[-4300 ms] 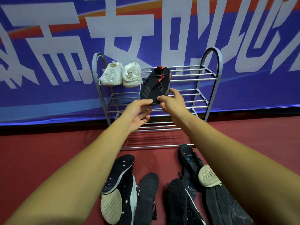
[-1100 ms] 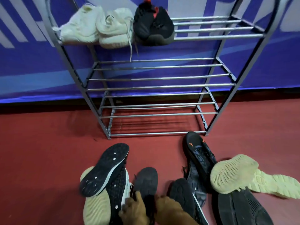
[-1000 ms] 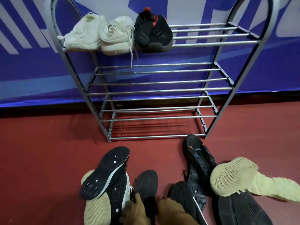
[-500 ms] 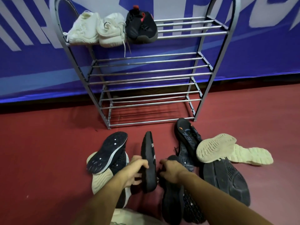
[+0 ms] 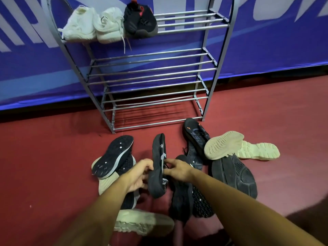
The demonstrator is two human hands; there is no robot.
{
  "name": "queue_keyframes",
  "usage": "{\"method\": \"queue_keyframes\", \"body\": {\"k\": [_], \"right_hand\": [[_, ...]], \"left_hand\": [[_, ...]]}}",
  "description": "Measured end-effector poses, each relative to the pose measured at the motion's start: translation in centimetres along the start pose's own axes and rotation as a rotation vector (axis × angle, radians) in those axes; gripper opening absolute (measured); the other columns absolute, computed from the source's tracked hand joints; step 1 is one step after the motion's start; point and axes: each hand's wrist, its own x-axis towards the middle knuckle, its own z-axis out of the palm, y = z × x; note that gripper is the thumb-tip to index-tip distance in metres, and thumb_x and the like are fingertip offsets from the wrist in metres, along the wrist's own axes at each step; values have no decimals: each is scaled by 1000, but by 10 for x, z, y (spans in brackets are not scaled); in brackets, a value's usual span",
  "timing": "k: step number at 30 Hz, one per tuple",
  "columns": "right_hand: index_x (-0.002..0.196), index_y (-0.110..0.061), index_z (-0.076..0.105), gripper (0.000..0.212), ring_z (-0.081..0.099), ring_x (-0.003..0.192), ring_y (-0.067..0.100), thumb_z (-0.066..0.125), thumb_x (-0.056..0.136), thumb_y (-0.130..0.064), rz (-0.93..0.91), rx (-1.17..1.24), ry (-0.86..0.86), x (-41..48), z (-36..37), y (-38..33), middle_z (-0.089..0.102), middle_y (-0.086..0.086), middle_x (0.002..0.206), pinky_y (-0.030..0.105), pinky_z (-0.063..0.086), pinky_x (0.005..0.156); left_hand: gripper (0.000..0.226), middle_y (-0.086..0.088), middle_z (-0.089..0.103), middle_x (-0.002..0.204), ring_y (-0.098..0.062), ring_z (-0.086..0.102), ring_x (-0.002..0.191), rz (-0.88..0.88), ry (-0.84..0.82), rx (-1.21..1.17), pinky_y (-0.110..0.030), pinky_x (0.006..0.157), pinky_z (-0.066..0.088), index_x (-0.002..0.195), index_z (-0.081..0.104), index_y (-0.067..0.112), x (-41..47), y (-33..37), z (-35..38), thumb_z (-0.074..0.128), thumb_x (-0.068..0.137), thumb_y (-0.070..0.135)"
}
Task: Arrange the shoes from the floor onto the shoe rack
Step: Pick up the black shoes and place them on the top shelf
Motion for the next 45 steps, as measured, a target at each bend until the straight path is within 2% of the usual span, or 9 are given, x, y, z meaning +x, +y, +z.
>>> {"method": "queue_keyframes", "body": {"k": [4, 7, 11, 15, 21, 29, 35, 40, 45], "right_hand": [[146, -30, 48, 61, 56, 123, 12, 68, 89, -38, -14, 7, -27, -2, -1, -1, 60, -2, 138, 19, 38, 102], [145, -30, 49, 62, 59, 117, 12, 71, 87, -31, -10, 29, -50, 1, 3, -2, 62, 0, 135, 21, 41, 102], [139, -27, 56, 59, 67, 107, 26, 73, 82, -23, 3, 7, -81, 10, 11, 1, 69, 1, 117, 32, 51, 99], [121, -27, 68, 39, 63, 100, 20, 71, 83, -23, 7, -97, -63, 14, 1, 5, 69, 2, 116, 24, 47, 86], [107, -13, 74, 23, 65, 98, 25, 61, 88, -16, 35, -163, 58, 16, -17, 20, 71, 6, 105, 30, 52, 88], [103, -5, 72, 25, 70, 91, 31, 55, 88, -16, 165, -183, 107, 26, -33, 38, 72, 15, 103, 38, 59, 83], [107, -6, 70, 28, 66, 99, 30, 54, 89, -18, 158, -258, 47, 21, -29, 30, 69, 15, 110, 30, 52, 76], [110, -7, 67, 28, 63, 104, 33, 54, 89, -20, 137, -272, 68, 14, -25, 28, 66, 18, 117, 29, 44, 71], [109, -7, 67, 29, 63, 106, 34, 55, 86, -19, 154, -297, 77, 1, -22, 45, 67, 16, 117, 33, 52, 80]], "left_hand": [[12, 3, 67, 76, -19, 60, 77, 18, 33, 65, -32, 67, 51, 88, 69, 17, 0, 0, -3, 59, 86, 22], [31, -1, 75, 91, -15, 66, 80, 32, 48, 163, -26, 62, 50, 107, 68, 17, 5, -2, -8, 70, 82, 36], [21, 11, 59, 50, -2, 53, 40, 43, 172, 210, -15, 41, 31, 73, 51, 21, 14, -9, -7, 67, 87, 23], [31, 13, 47, 36, -1, 42, 27, 31, 225, 275, -8, 32, 24, 68, 40, 19, 15, -15, -3, 61, 89, 11], [31, -4, 49, 67, -18, 47, 58, -18, 271, 398, -18, 47, 26, 62, 41, 20, 35, -24, -9, 70, 74, 19], [26, -4, 52, 62, -19, 45, 55, -11, 360, 628, -22, 45, 30, 61, 50, 15, 52, -29, -11, 71, 77, 18], [13, -7, 61, 73, -23, 56, 74, 63, 318, 580, -27, 65, 39, 74, 55, 14, 63, -14, 5, 68, 78, 17], [9, -5, 62, 77, -17, 57, 68, 132, 213, 573, -22, 52, 37, 87, 57, 16, 61, -5, 36, 65, 84, 12], [10, -5, 60, 76, -17, 56, 70, 135, 184, 589, -23, 52, 37, 85, 57, 18, 64, -14, 47, 66, 83, 12]]}}
